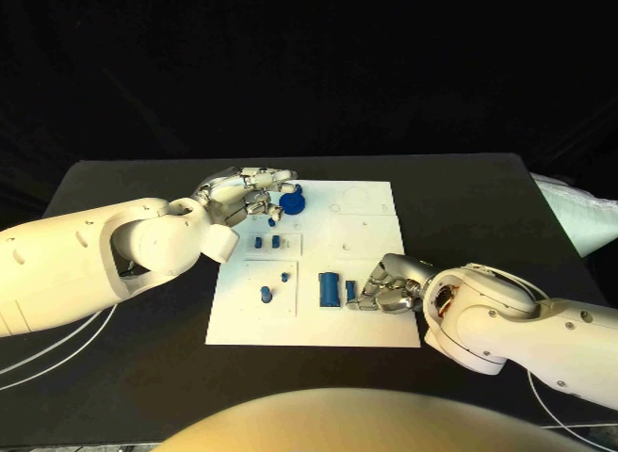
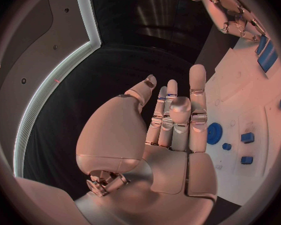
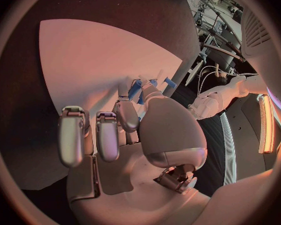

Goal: Assemble the parts on the task board

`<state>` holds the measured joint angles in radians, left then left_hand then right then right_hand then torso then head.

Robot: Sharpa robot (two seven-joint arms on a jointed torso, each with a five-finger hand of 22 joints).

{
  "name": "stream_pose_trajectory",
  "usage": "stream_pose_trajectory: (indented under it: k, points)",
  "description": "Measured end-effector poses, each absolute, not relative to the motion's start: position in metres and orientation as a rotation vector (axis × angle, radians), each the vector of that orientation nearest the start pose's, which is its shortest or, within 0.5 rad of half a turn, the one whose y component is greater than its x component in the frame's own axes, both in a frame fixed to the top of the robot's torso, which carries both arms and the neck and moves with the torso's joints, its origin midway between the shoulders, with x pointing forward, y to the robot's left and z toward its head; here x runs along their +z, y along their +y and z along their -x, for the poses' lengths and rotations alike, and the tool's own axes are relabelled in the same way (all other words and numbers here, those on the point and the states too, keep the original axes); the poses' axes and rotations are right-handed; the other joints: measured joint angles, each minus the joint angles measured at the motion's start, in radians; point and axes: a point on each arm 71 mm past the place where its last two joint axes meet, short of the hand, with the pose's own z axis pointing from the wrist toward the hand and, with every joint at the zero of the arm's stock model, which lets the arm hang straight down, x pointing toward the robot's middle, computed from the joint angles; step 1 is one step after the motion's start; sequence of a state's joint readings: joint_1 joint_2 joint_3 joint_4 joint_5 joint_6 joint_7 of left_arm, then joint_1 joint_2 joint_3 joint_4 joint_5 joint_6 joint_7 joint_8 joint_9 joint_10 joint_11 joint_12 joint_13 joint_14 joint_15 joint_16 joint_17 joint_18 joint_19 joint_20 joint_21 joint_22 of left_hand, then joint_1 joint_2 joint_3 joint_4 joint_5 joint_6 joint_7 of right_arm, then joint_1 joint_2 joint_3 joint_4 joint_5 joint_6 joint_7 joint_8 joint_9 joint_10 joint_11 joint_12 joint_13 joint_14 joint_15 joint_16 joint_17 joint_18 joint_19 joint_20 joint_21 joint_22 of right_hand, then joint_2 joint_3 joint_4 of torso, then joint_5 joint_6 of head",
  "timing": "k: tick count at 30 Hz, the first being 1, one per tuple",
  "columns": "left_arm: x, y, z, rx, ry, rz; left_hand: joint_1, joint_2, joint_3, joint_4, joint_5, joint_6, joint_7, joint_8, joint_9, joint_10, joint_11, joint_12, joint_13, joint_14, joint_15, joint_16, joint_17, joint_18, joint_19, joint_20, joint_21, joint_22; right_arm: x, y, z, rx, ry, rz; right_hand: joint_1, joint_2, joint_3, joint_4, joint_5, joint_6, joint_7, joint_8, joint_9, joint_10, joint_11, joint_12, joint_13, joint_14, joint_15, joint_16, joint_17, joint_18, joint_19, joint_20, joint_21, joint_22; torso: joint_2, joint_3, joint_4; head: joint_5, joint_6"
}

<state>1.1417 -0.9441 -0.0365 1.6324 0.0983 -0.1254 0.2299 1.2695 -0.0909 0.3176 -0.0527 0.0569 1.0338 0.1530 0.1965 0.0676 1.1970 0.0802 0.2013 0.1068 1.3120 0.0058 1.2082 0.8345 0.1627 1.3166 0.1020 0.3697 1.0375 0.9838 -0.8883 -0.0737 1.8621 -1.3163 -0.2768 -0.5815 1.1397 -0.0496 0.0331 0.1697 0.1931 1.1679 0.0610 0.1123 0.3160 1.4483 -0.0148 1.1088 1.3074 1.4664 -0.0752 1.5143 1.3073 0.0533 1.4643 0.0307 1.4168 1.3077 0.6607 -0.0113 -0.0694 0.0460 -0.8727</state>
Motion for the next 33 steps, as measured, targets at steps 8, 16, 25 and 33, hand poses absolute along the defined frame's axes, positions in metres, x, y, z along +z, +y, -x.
stream_pose_trajectory:
  k: [8,16,25,33]
  points:
    - [-0.206,0.215,-0.452,-1.650,1.670,1.328,0.000,0.000,0.000,0.000,0.000,0.000,0.000,0.000,0.000,0.000,0.000,0.000,0.001,-0.004,-0.004,0.000,0.000,0.000,0.000,0.000,0.000,0.000,-0.272,-0.153,-0.374,0.564,2.143,-0.168,-0.004,0.022,-0.004,0.001,-0.002,0.003,0.002,0.001,0.007,0.000,0.000,0.000,0.001,0.000,0.000,0.000,0.000,0.000,0.000,0.000,0.000,0.000,0.000,-0.0001,0.0003,0.000,0.000]
    - [-0.207,0.215,-0.452,-1.648,1.676,1.329,0.004,0.004,0.000,0.000,0.000,0.000,0.000,0.000,0.000,0.000,0.000,0.000,0.001,-0.004,-0.004,0.000,-0.001,0.000,0.000,0.000,0.000,-0.001,-0.273,-0.152,-0.382,0.568,2.127,-0.165,0.026,0.029,-0.013,-0.011,-0.025,0.003,0.002,0.001,0.041,0.000,0.000,0.000,0.000,0.000,0.000,0.000,0.001,0.000,0.000,0.000,0.000,0.000,0.000,0.0004,0.0000,0.001,0.000]
    - [-0.208,0.216,-0.453,-1.645,1.679,1.331,0.004,0.004,0.000,0.000,0.000,0.000,0.000,0.000,0.000,0.000,0.000,0.000,0.001,-0.004,-0.004,0.000,-0.003,0.000,0.000,0.000,0.000,-0.001,-0.272,-0.156,-0.377,0.589,2.115,-0.176,0.027,0.027,-0.037,-0.004,-0.025,-0.007,0.010,-0.016,-0.004,0.000,0.000,-0.009,0.001,0.000,0.000,-0.001,0.001,0.000,0.000,0.000,-0.004,0.000,-0.001,0.0004,-0.0007,0.002,0.000]
    - [-0.210,0.218,-0.455,-1.640,1.677,1.334,0.004,0.004,-0.003,-0.003,0.000,0.000,0.000,-0.004,0.000,-0.004,0.004,0.000,0.002,-0.004,-0.004,0.000,-0.003,0.000,-0.004,0.004,0.000,-0.002,-0.252,-0.184,-0.390,0.633,2.039,-0.282,0.019,0.020,-0.073,-0.007,0.025,-0.046,0.024,-0.036,-0.009,-0.031,0.019,-0.094,-0.013,0.000,0.000,-0.044,0.001,0.000,-0.008,0.006,-0.055,-0.027,-0.004,-0.0006,-0.0016,0.001,0.000]
